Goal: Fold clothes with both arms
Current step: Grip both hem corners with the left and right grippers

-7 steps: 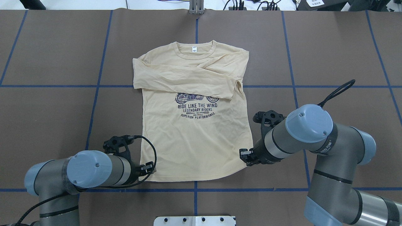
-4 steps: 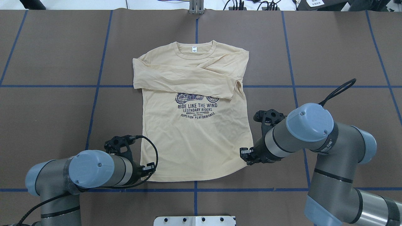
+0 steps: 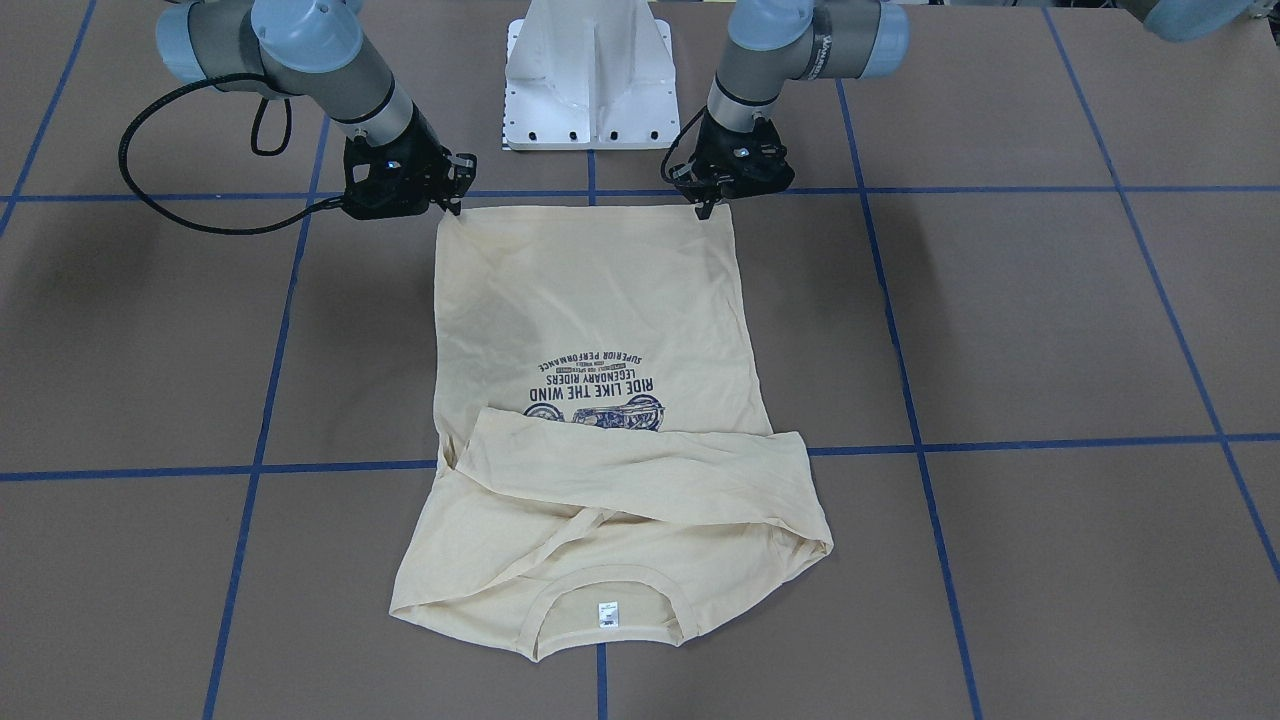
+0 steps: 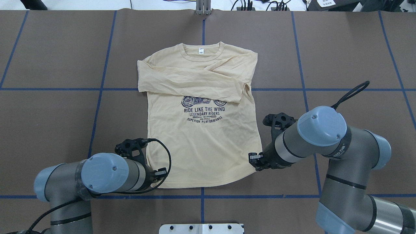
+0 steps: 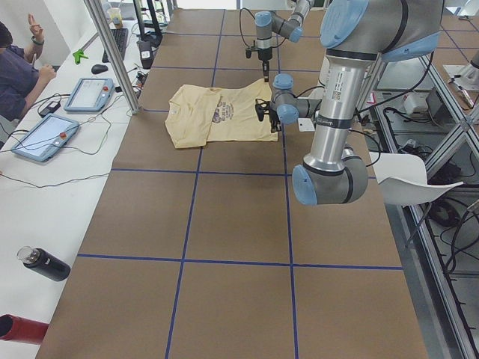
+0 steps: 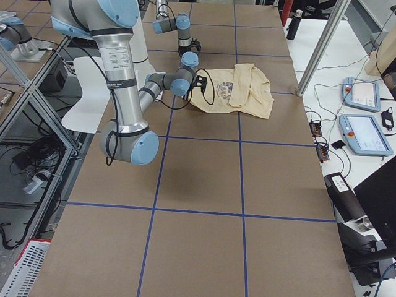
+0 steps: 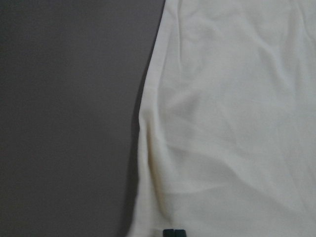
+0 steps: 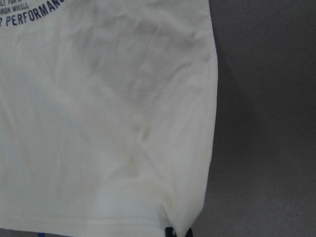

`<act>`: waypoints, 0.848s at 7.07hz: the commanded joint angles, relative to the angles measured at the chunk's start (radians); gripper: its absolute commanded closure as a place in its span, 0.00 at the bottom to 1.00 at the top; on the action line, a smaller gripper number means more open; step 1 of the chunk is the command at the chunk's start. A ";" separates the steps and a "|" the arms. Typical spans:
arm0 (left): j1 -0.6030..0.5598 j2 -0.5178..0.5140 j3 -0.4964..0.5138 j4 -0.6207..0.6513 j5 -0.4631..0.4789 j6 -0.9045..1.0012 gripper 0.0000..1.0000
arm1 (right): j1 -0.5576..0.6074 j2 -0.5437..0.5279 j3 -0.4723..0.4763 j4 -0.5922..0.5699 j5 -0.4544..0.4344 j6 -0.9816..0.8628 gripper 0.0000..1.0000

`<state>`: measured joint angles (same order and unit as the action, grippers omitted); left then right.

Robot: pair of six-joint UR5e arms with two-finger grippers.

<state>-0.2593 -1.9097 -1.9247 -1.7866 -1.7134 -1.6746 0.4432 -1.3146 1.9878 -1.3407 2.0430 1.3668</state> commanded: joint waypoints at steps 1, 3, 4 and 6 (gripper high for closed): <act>-0.004 0.001 -0.002 0.003 0.000 0.001 1.00 | 0.000 0.001 -0.001 0.000 0.000 0.000 1.00; -0.014 0.008 -0.002 0.004 0.001 0.018 0.50 | 0.000 0.002 -0.003 0.000 -0.001 0.000 1.00; -0.014 0.017 -0.003 0.016 0.003 0.018 0.35 | 0.000 0.003 -0.004 0.000 -0.001 0.000 1.00; -0.012 0.018 -0.011 0.055 0.006 0.018 0.25 | -0.001 0.003 -0.007 0.000 -0.001 0.000 1.00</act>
<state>-0.2718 -1.8938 -1.9304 -1.7473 -1.7093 -1.6571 0.4424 -1.3118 1.9823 -1.3407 2.0418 1.3668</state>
